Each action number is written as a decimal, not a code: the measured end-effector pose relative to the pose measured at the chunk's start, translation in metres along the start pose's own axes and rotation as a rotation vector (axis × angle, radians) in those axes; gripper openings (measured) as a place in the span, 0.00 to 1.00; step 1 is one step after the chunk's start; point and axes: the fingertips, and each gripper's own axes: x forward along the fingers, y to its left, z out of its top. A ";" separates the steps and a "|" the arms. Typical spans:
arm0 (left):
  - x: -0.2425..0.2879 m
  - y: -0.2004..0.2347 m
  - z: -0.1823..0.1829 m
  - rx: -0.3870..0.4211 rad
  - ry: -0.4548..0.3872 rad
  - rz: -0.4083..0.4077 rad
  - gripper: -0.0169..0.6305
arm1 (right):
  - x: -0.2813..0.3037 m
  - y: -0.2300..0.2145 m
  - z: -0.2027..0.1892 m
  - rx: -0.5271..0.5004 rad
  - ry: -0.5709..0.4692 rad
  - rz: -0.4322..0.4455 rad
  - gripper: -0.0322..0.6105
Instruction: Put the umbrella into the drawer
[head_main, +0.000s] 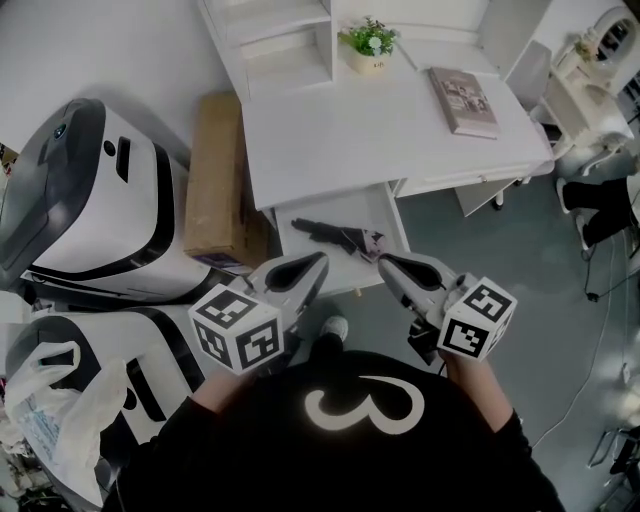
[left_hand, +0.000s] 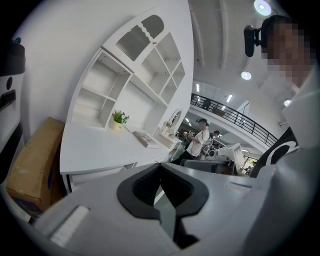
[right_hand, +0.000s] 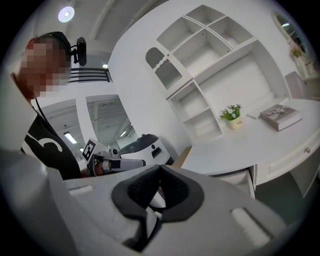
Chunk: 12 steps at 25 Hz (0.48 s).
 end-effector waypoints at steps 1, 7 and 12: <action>0.000 -0.001 -0.001 -0.001 0.003 0.001 0.04 | -0.001 0.000 -0.001 0.004 -0.001 0.000 0.05; 0.003 -0.004 -0.006 -0.003 0.017 0.002 0.04 | -0.005 -0.001 -0.006 0.007 0.008 -0.006 0.05; 0.007 -0.008 -0.011 -0.002 0.029 -0.004 0.04 | -0.008 -0.002 -0.009 0.031 0.002 0.001 0.05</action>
